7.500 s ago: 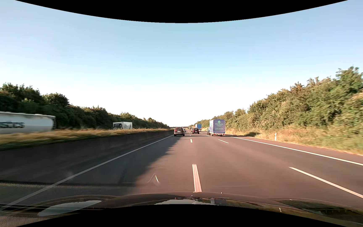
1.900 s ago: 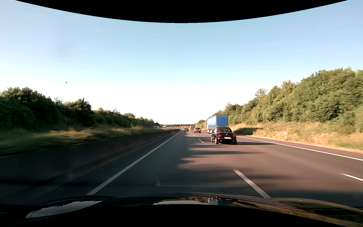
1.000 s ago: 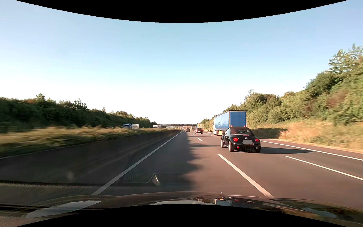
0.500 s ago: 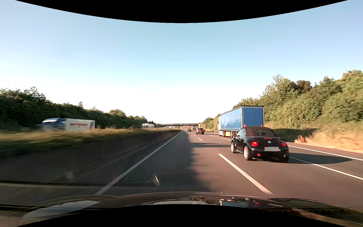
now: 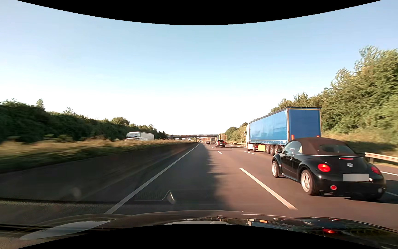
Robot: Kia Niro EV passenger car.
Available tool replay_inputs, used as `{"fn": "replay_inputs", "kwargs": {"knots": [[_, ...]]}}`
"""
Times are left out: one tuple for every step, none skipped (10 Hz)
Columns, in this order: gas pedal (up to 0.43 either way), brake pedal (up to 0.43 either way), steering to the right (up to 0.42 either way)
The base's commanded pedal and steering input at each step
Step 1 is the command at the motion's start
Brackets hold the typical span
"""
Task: Follow the waypoints while adhering to traffic rules and regulations
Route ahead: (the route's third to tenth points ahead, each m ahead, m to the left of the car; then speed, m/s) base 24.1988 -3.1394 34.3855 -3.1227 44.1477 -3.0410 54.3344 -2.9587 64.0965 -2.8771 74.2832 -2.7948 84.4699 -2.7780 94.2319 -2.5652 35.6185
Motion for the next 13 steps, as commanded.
{"fn": "replay_inputs", "kwargs": {"knots": [[0.331, 0.000, -0.003], [0.331, 0.000, -0.002], [0.331, 0.000, -0.002], [0.331, 0.000, -0.002], [0.331, 0.000, -0.002], [0.331, 0.000, -0.002], [0.331, 0.000, -0.002], [0.331, 0.000, -0.002], [0.331, 0.000, -0.002], [0.331, 0.000, -0.002], [0.331, 0.000, -0.002], [0.331, 0.000, -0.002], [0.331, 0.000, -0.002]]}}
